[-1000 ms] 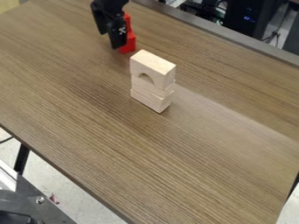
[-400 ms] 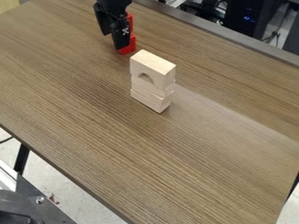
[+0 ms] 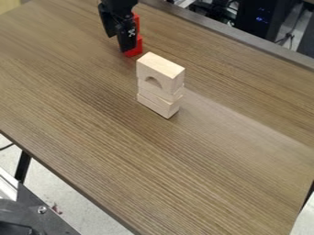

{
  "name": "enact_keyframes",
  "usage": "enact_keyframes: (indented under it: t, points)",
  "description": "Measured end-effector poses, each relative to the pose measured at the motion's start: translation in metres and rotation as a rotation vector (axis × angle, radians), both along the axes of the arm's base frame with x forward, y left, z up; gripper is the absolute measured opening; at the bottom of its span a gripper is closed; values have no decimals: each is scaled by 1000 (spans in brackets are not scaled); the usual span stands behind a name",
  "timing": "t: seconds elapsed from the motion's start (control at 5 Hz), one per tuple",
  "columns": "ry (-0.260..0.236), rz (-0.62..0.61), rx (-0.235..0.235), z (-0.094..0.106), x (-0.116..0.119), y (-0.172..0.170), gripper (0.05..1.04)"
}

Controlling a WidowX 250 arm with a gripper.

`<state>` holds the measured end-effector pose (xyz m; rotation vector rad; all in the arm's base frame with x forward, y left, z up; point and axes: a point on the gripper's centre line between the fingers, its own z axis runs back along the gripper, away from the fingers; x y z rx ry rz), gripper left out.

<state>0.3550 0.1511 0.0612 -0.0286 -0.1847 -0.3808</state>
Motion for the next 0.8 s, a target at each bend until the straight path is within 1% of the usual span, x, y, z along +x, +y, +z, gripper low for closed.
enact_keyframes:
  t: [0.2, 0.4, 0.6, 0.8]
  points:
    - [-39, 2, 3, 19, -3, -2, 1000]
    - [-62, 7, 15, 31, -13, -6, 999]
    - [-93, 43, 27, 49, -23, -11, 1000]
    - [-98, 174, -2, 67, -33, -21, 999]
